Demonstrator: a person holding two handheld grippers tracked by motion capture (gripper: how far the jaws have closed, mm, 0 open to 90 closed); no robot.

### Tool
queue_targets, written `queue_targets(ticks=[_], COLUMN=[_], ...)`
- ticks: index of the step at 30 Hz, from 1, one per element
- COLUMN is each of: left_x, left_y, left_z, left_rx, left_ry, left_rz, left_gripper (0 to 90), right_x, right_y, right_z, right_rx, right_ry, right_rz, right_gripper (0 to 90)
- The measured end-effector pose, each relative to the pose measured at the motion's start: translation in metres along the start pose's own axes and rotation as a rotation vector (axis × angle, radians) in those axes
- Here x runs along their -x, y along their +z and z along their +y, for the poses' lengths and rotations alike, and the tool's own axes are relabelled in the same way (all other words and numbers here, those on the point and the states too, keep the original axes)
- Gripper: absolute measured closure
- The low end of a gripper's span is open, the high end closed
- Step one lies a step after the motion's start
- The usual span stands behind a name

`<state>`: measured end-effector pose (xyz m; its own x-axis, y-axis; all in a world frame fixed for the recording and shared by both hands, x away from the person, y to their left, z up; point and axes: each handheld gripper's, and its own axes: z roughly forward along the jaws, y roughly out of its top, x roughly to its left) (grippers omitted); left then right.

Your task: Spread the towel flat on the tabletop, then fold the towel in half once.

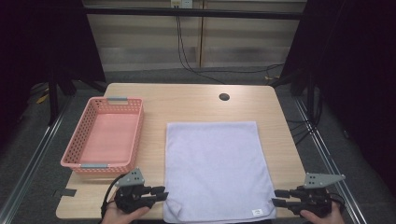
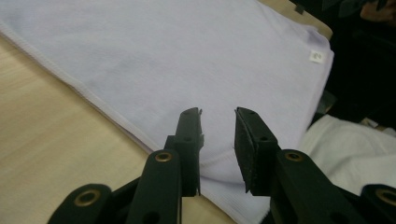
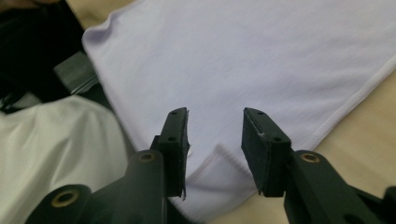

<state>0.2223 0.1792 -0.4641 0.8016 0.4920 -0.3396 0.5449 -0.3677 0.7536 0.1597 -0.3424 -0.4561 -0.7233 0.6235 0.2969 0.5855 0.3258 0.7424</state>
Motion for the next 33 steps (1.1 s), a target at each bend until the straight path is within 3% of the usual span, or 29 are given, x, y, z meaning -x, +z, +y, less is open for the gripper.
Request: queue_targets(ticks=[4,10,14,19,22,24,29,33], left_x=[-0.016,-0.029,-0.041,-0.054,-0.063,-0.071,-0.056,-0.053], left_y=[0.017,0.050,0.070,0.090,0.098,0.098,0.101,0.100], left_z=[0.017,0.045,0.060,0.066,0.064,0.063,0.061,0.055], left_rx=[-0.023,-0.059,-0.070,-0.089,-0.122,-0.119,-0.165,-0.135], left_ry=[-0.007,0.017,-0.008,0.005,0.042,0.020,0.111,0.089], left_rz=[0.063,0.088,0.097,0.119,0.170,0.163,0.235,0.213], left_gripper=[68.3,61.7,56.1,51.1,50.9,51.5,56.8,59.7], right_x=[0.009,0.025,0.042,0.068,0.079,0.085,0.083,0.077], right_y=[0.011,0.039,0.063,0.088,0.103,0.115,0.121,0.113], right_z=[0.015,0.038,0.051,0.068,0.075,0.078,0.075,0.067], right_rx=[0.029,0.011,-0.030,-0.042,-0.064,-0.092,-0.114,-0.126], right_ry=[0.009,-0.002,-0.003,0.014,0.012,-0.002,-0.036,-0.049], right_rz=[-0.073,-0.093,-0.099,-0.128,-0.154,-0.171,-0.194,-0.195], right_gripper=[55.2,50.0,48.1,47.7,47.8,49.4,48.7,48.7])
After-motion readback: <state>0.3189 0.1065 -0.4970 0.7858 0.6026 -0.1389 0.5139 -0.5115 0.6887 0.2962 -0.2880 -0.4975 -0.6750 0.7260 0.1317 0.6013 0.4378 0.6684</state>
